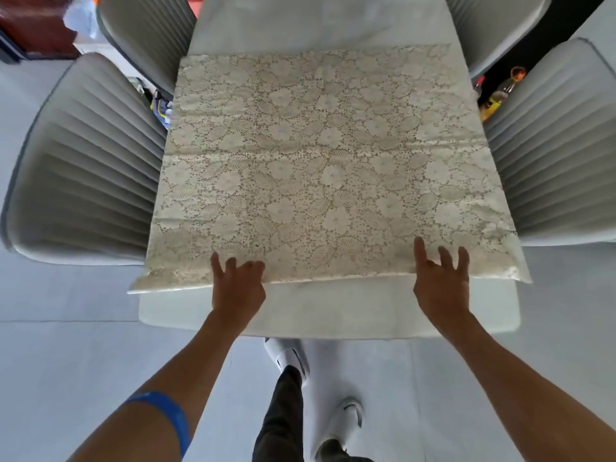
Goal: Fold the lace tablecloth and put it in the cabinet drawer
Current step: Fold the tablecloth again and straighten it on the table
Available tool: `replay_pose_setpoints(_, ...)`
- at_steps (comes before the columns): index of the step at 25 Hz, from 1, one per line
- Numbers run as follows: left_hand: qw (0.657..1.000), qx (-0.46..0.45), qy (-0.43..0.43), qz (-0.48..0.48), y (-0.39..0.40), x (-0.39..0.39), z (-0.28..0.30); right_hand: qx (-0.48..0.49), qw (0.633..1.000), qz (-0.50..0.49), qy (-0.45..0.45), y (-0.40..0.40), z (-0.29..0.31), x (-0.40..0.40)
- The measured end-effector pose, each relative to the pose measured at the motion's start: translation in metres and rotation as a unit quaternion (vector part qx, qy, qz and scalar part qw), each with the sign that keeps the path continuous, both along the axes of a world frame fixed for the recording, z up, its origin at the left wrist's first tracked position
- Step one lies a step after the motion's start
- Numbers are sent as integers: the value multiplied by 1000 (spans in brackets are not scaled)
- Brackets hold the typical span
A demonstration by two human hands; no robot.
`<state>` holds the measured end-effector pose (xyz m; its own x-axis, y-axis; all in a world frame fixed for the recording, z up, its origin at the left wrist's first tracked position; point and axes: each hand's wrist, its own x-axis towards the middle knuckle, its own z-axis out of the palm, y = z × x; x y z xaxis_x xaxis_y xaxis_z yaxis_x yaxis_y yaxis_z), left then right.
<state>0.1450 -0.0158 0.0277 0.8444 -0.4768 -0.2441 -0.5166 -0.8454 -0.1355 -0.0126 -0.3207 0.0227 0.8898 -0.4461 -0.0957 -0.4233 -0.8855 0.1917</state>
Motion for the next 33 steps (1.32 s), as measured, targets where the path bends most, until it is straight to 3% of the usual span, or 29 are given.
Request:
replay_pose_setpoints(5,995,45,84,34,24,-57,34,8,997,-15,72,23,37,-63)
replay_pose_setpoints(11,998,14,6,53,24,-51,94,-9,999,-31,40,13,87,-54)
replay_pose_setpoints(19,999,-7,-10,42,-30,78,124,-61,996,-57,38,-46,121,73)
replay_pose_setpoints(23,1000,-13,-4,15,-78,181,102,-88,990,-95,55,-86,97,164)
replay_pose_setpoints(25,1000,-24,8,-5,-103,231,83,-39,991,-125,41,-111,79,205)
replay_pose_setpoints(27,996,-32,78,-4,-116,265,62,55,991,-76,91,-132,58,224)
replay_pose_setpoints(30,986,24,162,-40,-110,286,16,221,946,-13,235,-154,42,235)
replay_pose_setpoints(31,984,33,166,-54,-107,289,3,241,934,-14,264,-161,43,238)
replay_pose_setpoints(33,983,13,176,-52,-104,295,-13,179,925,8,334,-178,48,243)
